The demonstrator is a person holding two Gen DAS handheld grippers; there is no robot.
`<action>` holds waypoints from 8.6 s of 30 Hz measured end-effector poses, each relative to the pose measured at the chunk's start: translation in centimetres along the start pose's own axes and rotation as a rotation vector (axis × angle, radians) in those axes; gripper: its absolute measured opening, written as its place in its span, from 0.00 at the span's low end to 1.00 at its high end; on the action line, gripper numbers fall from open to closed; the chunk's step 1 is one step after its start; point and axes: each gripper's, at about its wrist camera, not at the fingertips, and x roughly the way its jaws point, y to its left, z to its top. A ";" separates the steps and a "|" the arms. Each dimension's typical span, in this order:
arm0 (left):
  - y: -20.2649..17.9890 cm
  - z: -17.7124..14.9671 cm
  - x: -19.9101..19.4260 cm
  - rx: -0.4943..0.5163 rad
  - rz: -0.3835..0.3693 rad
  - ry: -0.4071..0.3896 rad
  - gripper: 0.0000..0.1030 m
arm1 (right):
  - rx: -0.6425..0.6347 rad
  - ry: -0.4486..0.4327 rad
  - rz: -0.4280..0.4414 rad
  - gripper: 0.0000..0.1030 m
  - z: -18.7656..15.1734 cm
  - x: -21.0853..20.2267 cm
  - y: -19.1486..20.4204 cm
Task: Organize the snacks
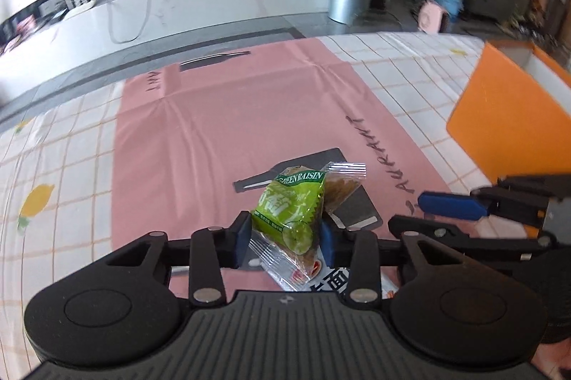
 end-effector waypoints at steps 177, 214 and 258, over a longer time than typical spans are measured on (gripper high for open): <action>-23.2 -0.4 -23.0 0.070 0.123 -0.311 0.65 | -0.079 -0.197 -0.093 0.79 -3.4 -34.3 -13.5; -17.7 -12.5 -19.9 -0.181 0.264 -0.183 0.82 | -0.010 -0.251 -0.188 0.86 -14.5 -29.6 -3.8; -18.3 -11.6 -21.1 -0.192 0.263 -0.163 0.82 | -0.006 -0.291 -0.158 0.86 -14.4 -30.4 -3.9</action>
